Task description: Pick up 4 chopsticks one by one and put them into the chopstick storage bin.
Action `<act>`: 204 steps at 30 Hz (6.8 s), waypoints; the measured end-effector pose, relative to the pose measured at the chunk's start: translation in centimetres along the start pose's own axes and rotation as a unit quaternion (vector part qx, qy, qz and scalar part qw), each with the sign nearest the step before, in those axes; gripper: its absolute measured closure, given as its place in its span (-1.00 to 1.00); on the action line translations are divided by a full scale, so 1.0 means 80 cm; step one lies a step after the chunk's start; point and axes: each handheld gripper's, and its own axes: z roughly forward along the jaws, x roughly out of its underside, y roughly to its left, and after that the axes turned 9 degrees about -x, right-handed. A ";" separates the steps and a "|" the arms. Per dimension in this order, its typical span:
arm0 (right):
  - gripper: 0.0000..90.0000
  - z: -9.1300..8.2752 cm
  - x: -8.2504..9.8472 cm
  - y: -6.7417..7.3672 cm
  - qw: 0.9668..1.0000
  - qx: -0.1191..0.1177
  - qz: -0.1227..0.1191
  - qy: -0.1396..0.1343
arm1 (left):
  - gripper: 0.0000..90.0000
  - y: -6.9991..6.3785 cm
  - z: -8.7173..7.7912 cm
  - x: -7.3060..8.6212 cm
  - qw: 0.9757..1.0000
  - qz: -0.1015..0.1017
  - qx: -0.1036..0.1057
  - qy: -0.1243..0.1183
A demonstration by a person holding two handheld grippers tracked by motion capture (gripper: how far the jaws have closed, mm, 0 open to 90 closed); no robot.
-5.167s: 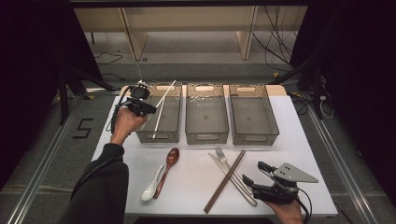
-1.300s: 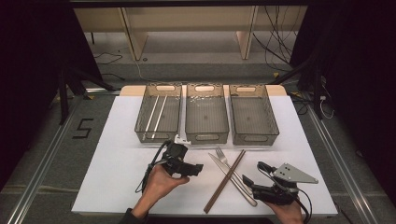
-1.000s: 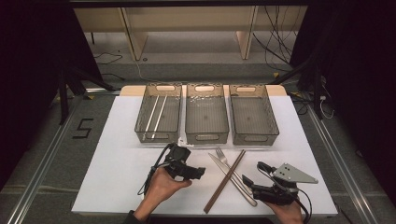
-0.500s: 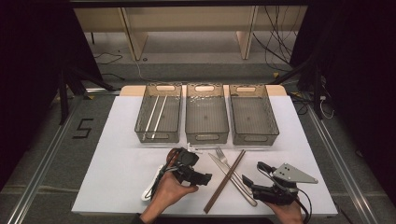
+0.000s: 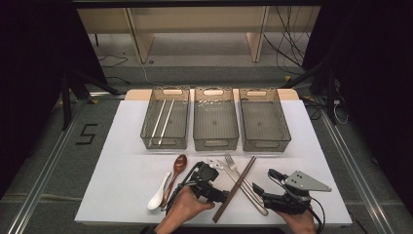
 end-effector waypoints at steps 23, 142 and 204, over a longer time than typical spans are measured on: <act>-0.46 0.000 0.000 0.000 1.000 -0.001 0.000 -0.001 | -0.29 -0.018 0.020 0.001 0.999 0.027 -0.016 0.023; -0.46 0.000 0.001 -0.002 1.000 0.000 0.003 -0.001 | 0.87 0.150 -0.094 -0.057 0.992 -0.015 -0.058 -0.115; -0.46 0.000 0.001 -0.003 1.000 -0.003 0.003 -0.002 | 0.86 0.311 -0.046 -0.090 0.973 -0.128 -0.161 -0.107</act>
